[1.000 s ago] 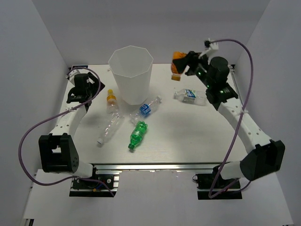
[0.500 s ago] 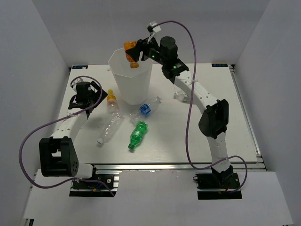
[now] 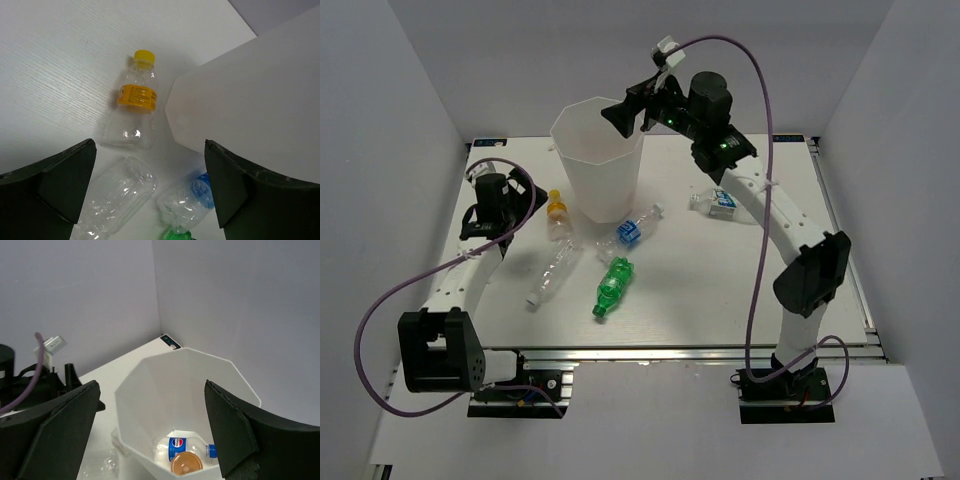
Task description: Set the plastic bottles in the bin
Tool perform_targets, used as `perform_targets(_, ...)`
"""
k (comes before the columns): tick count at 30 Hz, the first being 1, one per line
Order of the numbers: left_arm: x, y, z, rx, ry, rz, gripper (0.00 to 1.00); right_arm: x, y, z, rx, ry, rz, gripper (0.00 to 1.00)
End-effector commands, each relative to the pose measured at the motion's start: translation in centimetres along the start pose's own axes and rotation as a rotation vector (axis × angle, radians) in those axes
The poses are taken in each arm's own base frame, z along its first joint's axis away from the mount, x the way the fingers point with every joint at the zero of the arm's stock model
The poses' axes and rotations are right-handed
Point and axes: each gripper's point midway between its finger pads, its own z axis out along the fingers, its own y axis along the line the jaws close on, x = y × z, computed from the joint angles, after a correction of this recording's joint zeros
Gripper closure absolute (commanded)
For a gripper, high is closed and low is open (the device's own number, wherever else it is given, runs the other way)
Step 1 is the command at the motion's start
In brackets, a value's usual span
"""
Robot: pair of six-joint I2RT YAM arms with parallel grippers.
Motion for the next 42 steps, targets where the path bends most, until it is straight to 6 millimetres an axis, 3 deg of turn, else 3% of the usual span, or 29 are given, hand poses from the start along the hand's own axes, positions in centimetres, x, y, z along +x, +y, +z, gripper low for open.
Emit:
perform_targets(1,-1.3,-1.6,-1.6,0.076,-0.048,-0.005,0.02,-3.2,2.1,-2.8,-0.049,-0.033,-0.078,0.11)
perform_targets(2,-1.3,-1.6,-1.7,0.076,-0.047,-0.006,0.02,-2.6,2.3,-3.4,-0.047,-0.012,-0.070,0.11)
perform_targets(3,-1.2,-1.2,-1.8,0.062,-0.049,-0.008,0.02,-3.6,3.0,-4.9,-0.047,-0.023,-0.078,0.11)
perform_targets(4,-1.1,-0.8,-1.8,0.043,-0.049,-0.009,0.02,-3.3,2.8,-5.7,-0.022,-0.019,-0.083,0.11)
perform_targets(5,-1.1,-0.6,-1.9,0.034,-0.056,-0.011,0.02,0.4,2.2,-6.3,0.007,0.046,-0.058,0.11)
perform_targets(6,-0.9,-0.2,-1.9,0.019,-0.055,-0.016,0.02,-1.3,1.7,-8.0,0.084,-0.007,-0.075,0.11)
perform_targets(7,-0.9,-0.3,-2.0,0.022,-0.054,-0.019,0.02,-0.6,1.0,-9.0,0.143,0.001,-0.061,0.11)
perform_targets(8,-0.9,-0.5,-2.1,0.031,-0.053,-0.023,0.02,2.3,-0.2,-10.0,0.201,0.059,-0.035,0.11)
perform_targets(9,-0.8,-0.8,-2.3,0.049,-0.043,-0.024,0.02,2.1,-1.3,-11.6,0.262,0.064,-0.028,0.11)
perform_targets(11,-0.7,-0.8,-2.4,0.055,-0.047,-0.032,0.02,5.5,-4.1,-14.1,0.400,0.168,0.117,0.11)
perform_targets(12,-0.8,-0.7,-2.4,0.050,-0.053,-0.034,0.02,6.5,-6.4,-15.8,0.463,0.193,0.177,0.11)
perform_targets(13,-0.8,-0.4,-2.3,0.041,-0.059,-0.035,0.02,7.6,-7.4,-16.9,0.496,0.217,0.237,0.11)
perform_targets(14,-0.8,-0.2,-2.3,0.028,-0.063,-0.032,0.02,10.0,-8.3,-18.1,0.541,0.253,0.340,0.11)
perform_targets(18,-1.3,0.5,-1.9,-0.025,-0.079,-0.024,0.02,13.8,-14.2,-23.0,0.796,0.249,0.539,0.11)
perform_targets(21,-1.8,0.7,-1.6,-0.045,-0.090,-0.022,0.02,15.8,-17.0,-24.5,0.900,0.298,0.529,0.11)
perform_targets(23,-2.1,0.6,-1.4,-0.047,-0.098,-0.009,0.02,15.2,-17.9,-23.2,0.793,0.336,0.357,0.11)
perform_targets(24,-2.2,0.6,-1.4,-0.047,-0.100,-0.002,0.02,15.8,-17.7,-21.5,0.575,0.412,0.103,0.11)
perform_targets(25,-2.3,0.5,-1.3,-0.047,-0.101,0.004,0.02,15.8,-17.4,-20.5,0.458,0.447,-0.026,0.11)
perform_targets(26,-2.3,0.6,-1.1,-0.052,-0.099,0.020,0.02,16.6,-16.8,-20.0,0.337,0.495,-0.129,0.10)
perform_targets(27,-2.4,0.6,-1.1,-0.052,-0.101,0.024,0.02,20.1,-15.9,-20.3,0.205,0.609,-0.142,0.11)
perform_targets(28,-2.3,0.7,-1.0,-0.057,-0.099,0.028,0.02,18.1,-17.3,-19.3,0.183,0.619,-0.269,0.11)
perform_targets(29,-2.4,0.9,-1.0,-0.061,-0.101,0.034,0.02,18.0,-17.7,-18.9,0.175,0.657,-0.281,0.11)
perform_targets(30,-2.1,1.1,-0.9,-0.063,-0.097,0.037,0.02,20.4,-18.5,-18.7,0.147,0.734,-0.247,0.11)
perform_targets(31,-2.1,1.1,-0.8,-0.063,-0.100,0.040,0.02,21.6,-18.1,-19.4,0.101,0.814,-0.223,0.11)
perform_targets(32,-2.0,1.2,-0.7,-0.065,-0.102,0.046,0.02,19.8,-18.9,-18.4,0.097,0.801,-0.273,0.11)
perform_targets(33,-2.0,1.3,-0.5,-0.068,-0.101,0.051,0.02,22.5,-19.6,-18.1,0.082,0.873,-0.274,0.11)
perform_targets(35,-2.1,1.3,-0.2,-0.067,-0.103,0.064,0.02,23.4,-20.2,-17.7,0.059,0.943,-0.333,0.10)
perform_targets(36,-2.0,1.4,0.1,-0.072,-0.097,0.073,0.02,25.8,-20.3,-17.3,0.042,1.007,-0.334,0.11)
perform_targets(42,-2.7,1.3,0.6,-0.089,-0.105,0.096,0.02,29.2,-18.5,-15.5,-0.032,1.049,-0.430,0.11)
